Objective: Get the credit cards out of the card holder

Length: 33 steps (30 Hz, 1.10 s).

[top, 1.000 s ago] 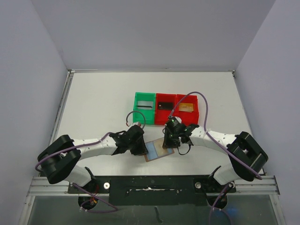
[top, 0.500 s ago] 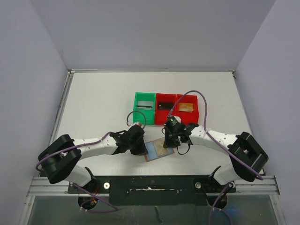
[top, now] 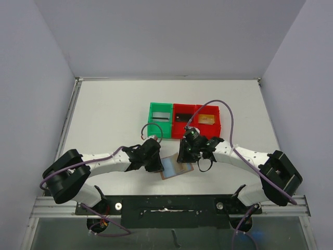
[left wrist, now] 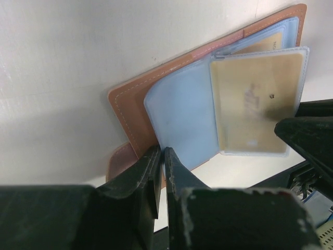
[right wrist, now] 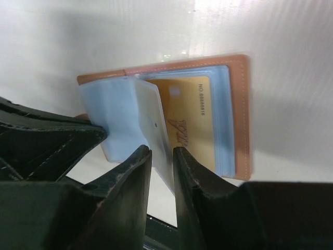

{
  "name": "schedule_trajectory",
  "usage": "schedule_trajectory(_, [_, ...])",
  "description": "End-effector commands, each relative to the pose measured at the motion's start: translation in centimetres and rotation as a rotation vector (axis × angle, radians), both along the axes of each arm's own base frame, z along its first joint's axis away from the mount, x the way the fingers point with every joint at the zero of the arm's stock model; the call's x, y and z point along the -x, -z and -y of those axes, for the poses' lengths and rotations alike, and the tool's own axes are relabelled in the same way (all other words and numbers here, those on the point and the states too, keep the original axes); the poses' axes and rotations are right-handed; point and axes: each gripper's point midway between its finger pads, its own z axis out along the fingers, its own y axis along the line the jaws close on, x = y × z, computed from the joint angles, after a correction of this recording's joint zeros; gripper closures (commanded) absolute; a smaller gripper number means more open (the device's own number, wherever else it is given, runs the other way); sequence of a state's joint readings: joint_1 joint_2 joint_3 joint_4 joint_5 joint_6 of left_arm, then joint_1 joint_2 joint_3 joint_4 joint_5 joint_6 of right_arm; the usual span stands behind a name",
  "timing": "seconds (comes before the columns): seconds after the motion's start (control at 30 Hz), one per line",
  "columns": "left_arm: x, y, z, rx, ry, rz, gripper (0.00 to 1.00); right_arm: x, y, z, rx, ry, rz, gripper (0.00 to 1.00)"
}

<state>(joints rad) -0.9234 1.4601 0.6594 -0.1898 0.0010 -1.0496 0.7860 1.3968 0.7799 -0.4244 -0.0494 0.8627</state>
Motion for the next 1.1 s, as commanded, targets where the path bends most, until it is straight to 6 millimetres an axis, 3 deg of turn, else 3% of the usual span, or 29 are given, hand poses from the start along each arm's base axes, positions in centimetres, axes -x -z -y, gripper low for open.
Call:
schedule_trajectory(0.0, [-1.1, -1.7, 1.6, 0.044, 0.02, 0.046, 0.93, -0.6, -2.7, -2.6, -0.141, -0.057, 0.06, 0.73])
schedule_trajectory(0.47, [-1.0, -2.2, 1.2, 0.062, 0.001, 0.062, 0.94, 0.4, -3.9, -6.1, -0.316, -0.186, 0.025, 0.69])
schedule_trajectory(0.7, [-0.6, -2.9, -0.6, 0.05, -0.054, 0.076, 0.9, 1.2, -4.3, -7.9, -0.427, -0.238, -0.013, 0.69])
schedule_trajectory(0.9, [-0.6, -4.5, -1.7, 0.08, -0.097, 0.112, 0.82, -1.0, -4.7, -5.8, -0.415, -0.105, 0.04, 0.71])
schedule_trajectory(1.07, [-1.2, -6.7, -0.8, 0.144, -0.087, 0.159, 0.73, -1.9, -3.5, -2.6, -0.377, 0.033, 0.032, 0.71])
